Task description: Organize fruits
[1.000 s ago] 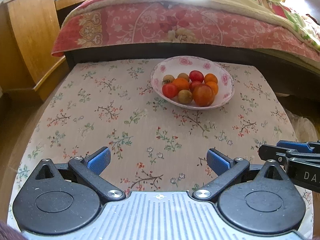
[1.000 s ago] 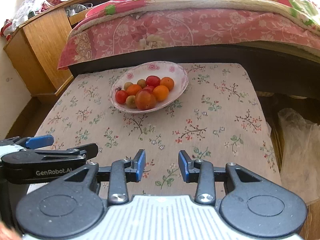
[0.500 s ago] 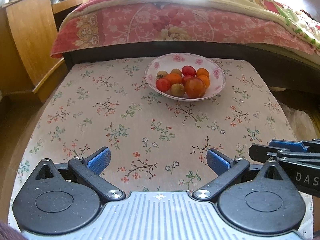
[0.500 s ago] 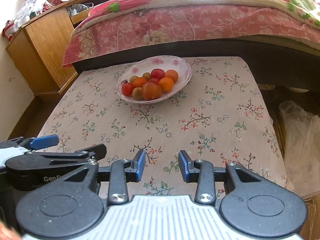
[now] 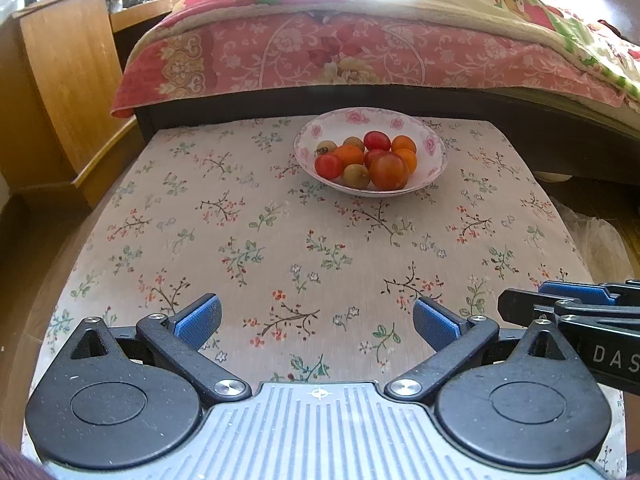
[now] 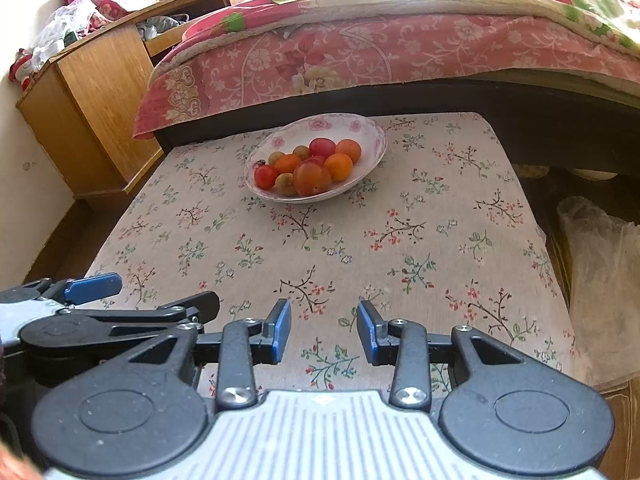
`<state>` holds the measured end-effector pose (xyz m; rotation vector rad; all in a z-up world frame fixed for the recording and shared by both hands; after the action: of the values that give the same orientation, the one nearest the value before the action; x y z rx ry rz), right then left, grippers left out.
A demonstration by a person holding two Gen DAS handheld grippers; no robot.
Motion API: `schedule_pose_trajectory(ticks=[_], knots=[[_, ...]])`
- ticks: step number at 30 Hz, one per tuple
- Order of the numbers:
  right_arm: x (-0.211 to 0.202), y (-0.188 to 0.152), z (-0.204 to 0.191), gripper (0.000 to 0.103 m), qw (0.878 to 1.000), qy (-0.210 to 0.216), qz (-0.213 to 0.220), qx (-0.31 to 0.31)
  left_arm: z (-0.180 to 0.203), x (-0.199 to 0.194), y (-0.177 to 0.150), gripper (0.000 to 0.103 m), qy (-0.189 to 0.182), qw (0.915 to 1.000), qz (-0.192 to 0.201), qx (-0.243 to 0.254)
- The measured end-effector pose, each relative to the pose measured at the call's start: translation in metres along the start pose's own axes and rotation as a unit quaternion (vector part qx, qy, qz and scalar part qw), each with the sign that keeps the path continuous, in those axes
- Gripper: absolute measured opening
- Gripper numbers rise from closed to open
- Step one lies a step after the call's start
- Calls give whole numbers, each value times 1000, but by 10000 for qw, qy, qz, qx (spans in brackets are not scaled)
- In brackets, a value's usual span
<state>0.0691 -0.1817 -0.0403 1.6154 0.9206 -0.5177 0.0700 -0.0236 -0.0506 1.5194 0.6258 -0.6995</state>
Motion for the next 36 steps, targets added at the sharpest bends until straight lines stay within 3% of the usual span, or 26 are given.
schedule_pose_trajectory(ticks=[36], knots=[[-12,-30,-13,39,9998,-13,-201,-84,-7,-17,-29,103,208,9996,-154,91]])
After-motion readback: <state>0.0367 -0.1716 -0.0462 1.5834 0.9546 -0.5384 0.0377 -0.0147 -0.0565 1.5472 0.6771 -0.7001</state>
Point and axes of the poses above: each gripper's, at about its wrist camera, not at the fingertips, and x roughly the way its jaws point, z to its right, y to its top, the point moved 8 cm from there along x, roughly the way its jaws point, and after that the axes turned 1 degree about -x, right-handed, at the moved point
